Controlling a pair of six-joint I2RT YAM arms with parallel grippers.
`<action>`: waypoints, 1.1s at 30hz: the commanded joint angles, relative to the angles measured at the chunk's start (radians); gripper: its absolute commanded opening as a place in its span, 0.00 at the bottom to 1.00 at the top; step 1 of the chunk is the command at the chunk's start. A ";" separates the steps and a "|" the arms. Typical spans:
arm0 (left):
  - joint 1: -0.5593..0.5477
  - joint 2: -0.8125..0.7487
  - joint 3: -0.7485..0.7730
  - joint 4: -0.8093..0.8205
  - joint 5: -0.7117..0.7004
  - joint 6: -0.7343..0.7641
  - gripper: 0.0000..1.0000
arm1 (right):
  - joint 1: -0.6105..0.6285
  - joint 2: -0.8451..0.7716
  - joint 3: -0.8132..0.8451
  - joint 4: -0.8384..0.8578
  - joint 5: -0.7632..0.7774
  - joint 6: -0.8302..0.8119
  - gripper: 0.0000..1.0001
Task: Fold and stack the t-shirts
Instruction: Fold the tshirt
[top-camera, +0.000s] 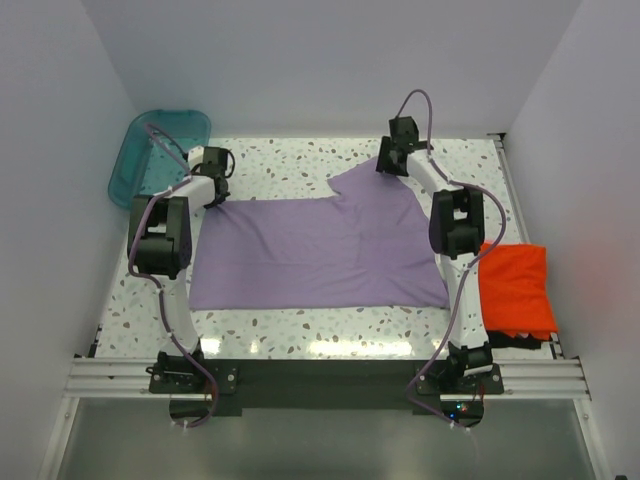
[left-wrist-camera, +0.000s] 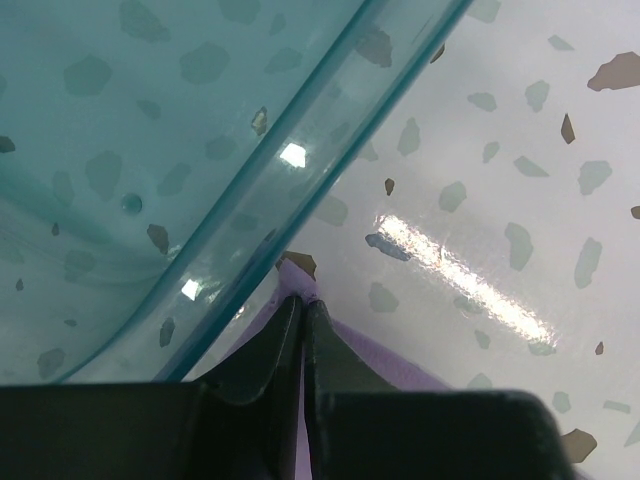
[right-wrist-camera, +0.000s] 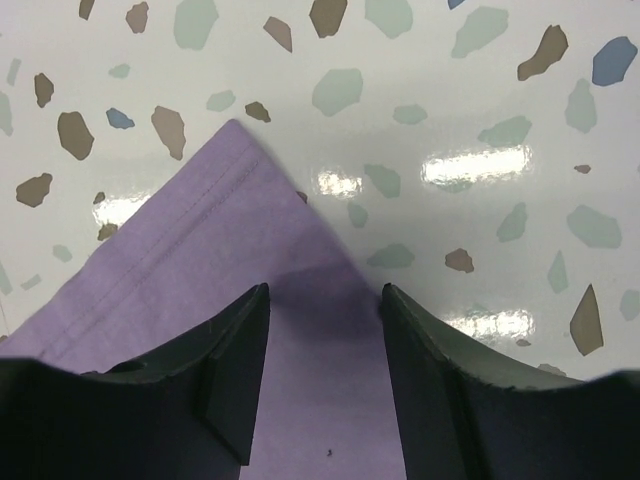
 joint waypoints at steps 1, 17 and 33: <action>0.008 -0.013 0.018 -0.002 0.004 -0.018 0.04 | -0.005 -0.003 -0.024 -0.026 0.008 0.037 0.45; 0.008 0.002 0.068 0.064 0.080 -0.009 0.00 | -0.057 -0.087 -0.030 -0.026 0.119 0.058 0.00; 0.016 0.100 0.260 0.101 0.116 0.024 0.00 | -0.114 -0.144 -0.012 0.089 0.042 0.084 0.00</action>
